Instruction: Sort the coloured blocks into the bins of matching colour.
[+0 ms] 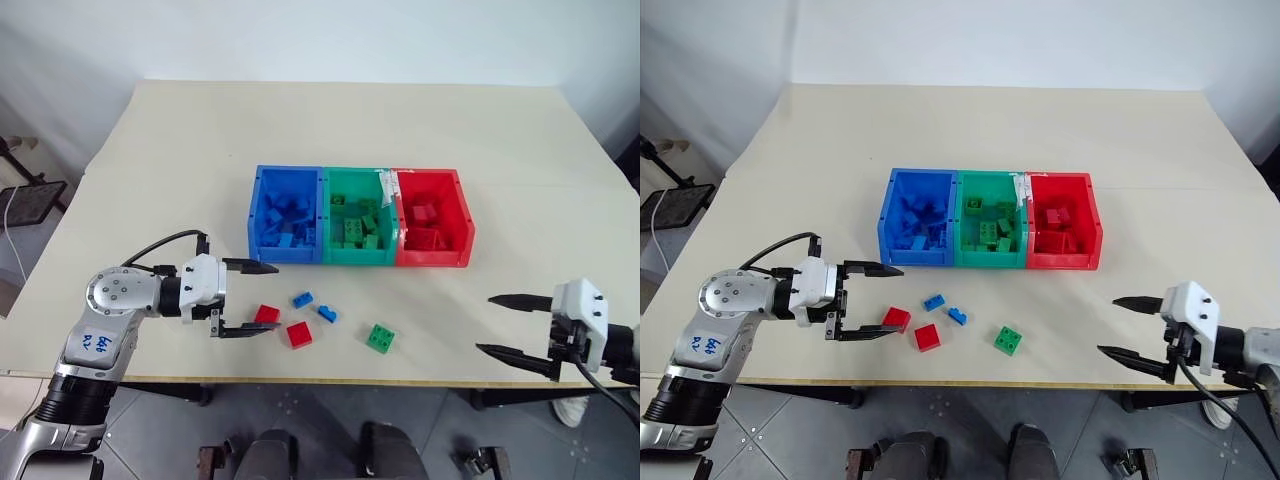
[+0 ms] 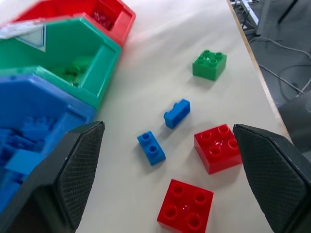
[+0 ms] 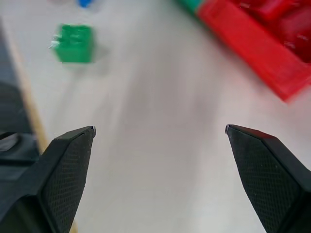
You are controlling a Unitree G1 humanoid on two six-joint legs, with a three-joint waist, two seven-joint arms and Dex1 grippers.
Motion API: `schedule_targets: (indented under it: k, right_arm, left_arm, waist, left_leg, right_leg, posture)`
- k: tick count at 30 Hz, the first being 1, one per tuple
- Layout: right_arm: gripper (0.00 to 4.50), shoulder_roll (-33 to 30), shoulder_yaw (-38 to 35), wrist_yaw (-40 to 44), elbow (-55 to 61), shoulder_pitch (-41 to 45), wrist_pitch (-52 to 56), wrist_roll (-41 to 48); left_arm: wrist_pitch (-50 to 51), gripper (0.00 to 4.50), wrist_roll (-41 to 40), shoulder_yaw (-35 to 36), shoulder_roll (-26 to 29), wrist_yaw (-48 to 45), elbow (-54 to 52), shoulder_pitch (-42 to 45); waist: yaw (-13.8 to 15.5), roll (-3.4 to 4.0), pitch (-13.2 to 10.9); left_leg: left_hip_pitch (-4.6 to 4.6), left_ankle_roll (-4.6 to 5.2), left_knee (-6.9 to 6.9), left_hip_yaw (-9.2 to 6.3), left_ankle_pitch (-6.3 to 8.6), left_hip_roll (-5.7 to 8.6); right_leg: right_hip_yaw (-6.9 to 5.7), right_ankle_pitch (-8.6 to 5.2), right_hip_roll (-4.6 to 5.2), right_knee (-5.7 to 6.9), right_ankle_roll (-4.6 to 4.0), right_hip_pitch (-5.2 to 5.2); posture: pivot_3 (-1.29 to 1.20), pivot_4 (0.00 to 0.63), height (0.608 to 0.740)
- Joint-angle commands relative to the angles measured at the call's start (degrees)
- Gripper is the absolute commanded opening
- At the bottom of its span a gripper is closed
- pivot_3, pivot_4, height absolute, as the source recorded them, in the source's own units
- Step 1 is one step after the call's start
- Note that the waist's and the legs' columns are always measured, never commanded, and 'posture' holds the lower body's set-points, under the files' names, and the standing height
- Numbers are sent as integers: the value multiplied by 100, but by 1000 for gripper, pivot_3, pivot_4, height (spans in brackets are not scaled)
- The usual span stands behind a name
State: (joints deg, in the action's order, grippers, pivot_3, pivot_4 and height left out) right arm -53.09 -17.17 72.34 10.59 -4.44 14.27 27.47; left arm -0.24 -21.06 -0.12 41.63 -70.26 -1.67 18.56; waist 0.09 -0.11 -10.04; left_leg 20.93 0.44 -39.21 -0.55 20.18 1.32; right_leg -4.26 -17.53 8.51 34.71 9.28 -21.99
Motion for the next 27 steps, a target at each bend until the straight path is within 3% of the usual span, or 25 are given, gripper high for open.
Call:
schedule_targets:
  k: [1, 3, 6, 12, 15, 22, 27]
  right_arm:
    - [4487, -151, 709, -218, 960, 334, 993, 252]
    - [4487, -122, 1242, -516, 1368, 605, 1617, 214]
    - [4487, 396, 2070, -1528, 1676, 1119, 2603, -87]
    - [4487, 1105, 2852, -2457, 1647, 1349, 2653, -789]
    - [3863, 1112, 2888, -2523, 1612, 1333, 2486, -938]
    - [1502, 734, 2659, -1910, 1713, 1331, 2087, -686]
    - [1499, 1396, 1993, -1999, 1393, 2294, 2228, 193]
  left_arm:
    - [62, 4500, -150, 174, 152, -124, -66, -57]
    - [169, 4500, -246, 241, 225, -186, -151, -199]
    - [328, 4500, -328, 295, 416, -352, -182, -500]
    - [71, 4500, -218, 510, 453, -247, -105, -864]
    - [100, 4500, -244, 601, 498, -215, -189, -1001]
    - [137, 4500, -265, 668, 496, -110, -234, -1026]
    - [221, 4500, -394, 854, 269, 307, -271, -891]
  waist:
    - [0, 0, 0]
    - [3, 0, 0]
    - [-1, 0, 0]
    - [74, -6, 3]
    - [63, -6, 4]
    - [115, -7, 4]
    - [62, -6, 3]
  left_leg:
    - [1, 0, 0, -14, 0, 0]
    - [4, -1, -2, -36, 1, -6]
    - [11, -4, -3, -43, 2, -8]
    - [25, -5, -7, -43, 3, -1]
    - [19, -5, -7, -40, 3, 1]
    - [24, -4, -7, -38, 4, 7]
    - [25, -4, -7, -33, 4, 7]
  right_leg:
    - [-3, 0, 1, 0, 0, 0]
    - [-4, 0, 4, 0, 0, -1]
    - [-7, 0, 6, -1, 0, -6]
    - [-7, 0, 10, 1, 0, -18]
    - [-7, 2, 5, 3, -3, -16]
    - [-7, 2, 6, 7, -3, -23]
    - [-7, 2, 4, 11, -4, -28]
  posture:
    - [0, 150, 740]
    - [0, 150, 740]
    - [0, 150, 740]
    - [0, 150, 740]
    - [0, 150, 740]
    - [0, 150, 740]
    - [0, 150, 740]
